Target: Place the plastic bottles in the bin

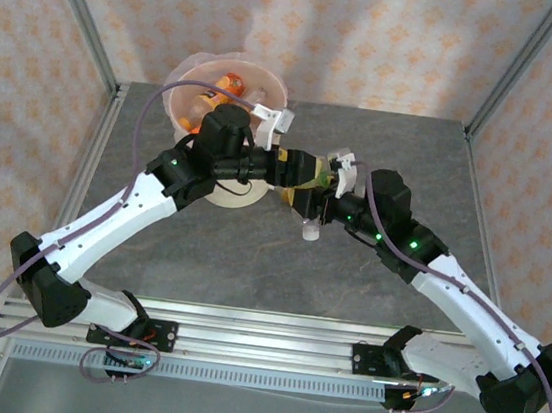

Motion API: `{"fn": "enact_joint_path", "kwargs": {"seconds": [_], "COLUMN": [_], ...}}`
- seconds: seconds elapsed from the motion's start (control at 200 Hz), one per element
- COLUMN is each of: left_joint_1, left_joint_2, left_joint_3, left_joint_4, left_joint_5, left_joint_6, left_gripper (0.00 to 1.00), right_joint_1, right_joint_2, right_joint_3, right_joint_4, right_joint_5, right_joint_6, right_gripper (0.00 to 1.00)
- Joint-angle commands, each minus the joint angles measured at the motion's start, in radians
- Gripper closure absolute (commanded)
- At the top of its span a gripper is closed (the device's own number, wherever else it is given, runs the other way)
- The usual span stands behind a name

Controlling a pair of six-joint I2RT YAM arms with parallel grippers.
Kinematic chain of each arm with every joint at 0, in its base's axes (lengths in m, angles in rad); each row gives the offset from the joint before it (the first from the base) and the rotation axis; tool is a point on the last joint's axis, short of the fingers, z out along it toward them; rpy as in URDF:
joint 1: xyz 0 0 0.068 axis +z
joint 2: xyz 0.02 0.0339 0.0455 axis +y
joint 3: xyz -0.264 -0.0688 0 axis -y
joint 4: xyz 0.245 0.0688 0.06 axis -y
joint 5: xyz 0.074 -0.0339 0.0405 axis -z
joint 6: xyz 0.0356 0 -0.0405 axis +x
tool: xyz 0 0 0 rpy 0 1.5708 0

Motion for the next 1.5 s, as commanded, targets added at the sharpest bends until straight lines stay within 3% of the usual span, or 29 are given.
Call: {"fn": "enact_joint_path", "kwargs": {"seconds": [0.0, 0.2, 0.26, 0.41, 0.47, 0.57, 0.686, 0.716, 0.931, 1.111, 1.246, 1.496], "left_joint_1": [-0.011, -0.011, -0.011, -0.011, -0.012, -0.011, -0.007, -0.004, 0.054, 0.159, 0.230, 0.259], "left_joint_2": [-0.005, 0.006, 0.007, 0.002, -0.004, -0.019, -0.036, -0.039, -0.041, -0.014, 0.008, 0.119], "left_joint_3": [-0.006, -0.016, -0.013, -0.007, -0.005, 0.009, 0.053, 0.070, 0.206, 0.356, 0.454, 0.702], "left_joint_4": [-0.017, 0.010, 0.012, 0.017, 0.012, -0.013, -0.076, -0.093, -0.221, -0.332, -0.379, -0.560], "left_joint_5": [0.060, 0.097, 0.095, 0.073, 0.054, 0.003, -0.080, -0.095, -0.191, -0.278, -0.371, -0.574], "left_joint_6": [-0.028, -0.060, -0.061, -0.064, -0.060, -0.038, 0.008, 0.021, 0.140, 0.229, 0.303, 0.471], "left_gripper": [0.23, 0.21, 0.28, 0.55, 0.61, 0.64, 0.66, 0.67, 0.68, 0.69, 0.69, 0.69], "right_joint_1": [0.007, 0.007, 0.007, 0.007, 0.007, 0.007, 0.007, 0.007, 0.007, 0.007, 0.007, 0.007], "right_joint_2": [0.001, 0.011, 0.020, 0.040, 0.041, 0.039, 0.029, 0.025, -0.012, -0.045, -0.063, -0.068], "right_joint_3": [0.037, 0.040, 0.043, 0.050, 0.048, 0.046, 0.056, 0.058, 0.072, 0.069, 0.063, 0.083], "right_joint_4": [0.077, 0.126, 0.131, 0.117, 0.110, 0.087, 0.040, 0.027, -0.020, -0.042, -0.075, -0.176], "right_joint_5": [0.007, -0.004, -0.009, -0.016, -0.013, 0.009, 0.039, 0.046, 0.098, 0.120, 0.191, 0.363], "right_joint_6": [-0.002, 0.012, 0.016, 0.019, 0.020, 0.021, 0.016, 0.016, 0.050, 0.071, 0.095, 0.158], "right_gripper": [0.55, 0.55, 0.55, 0.55, 0.52, 0.39, 0.12, 0.00, 0.01, 0.01, 0.01, 0.01]}}
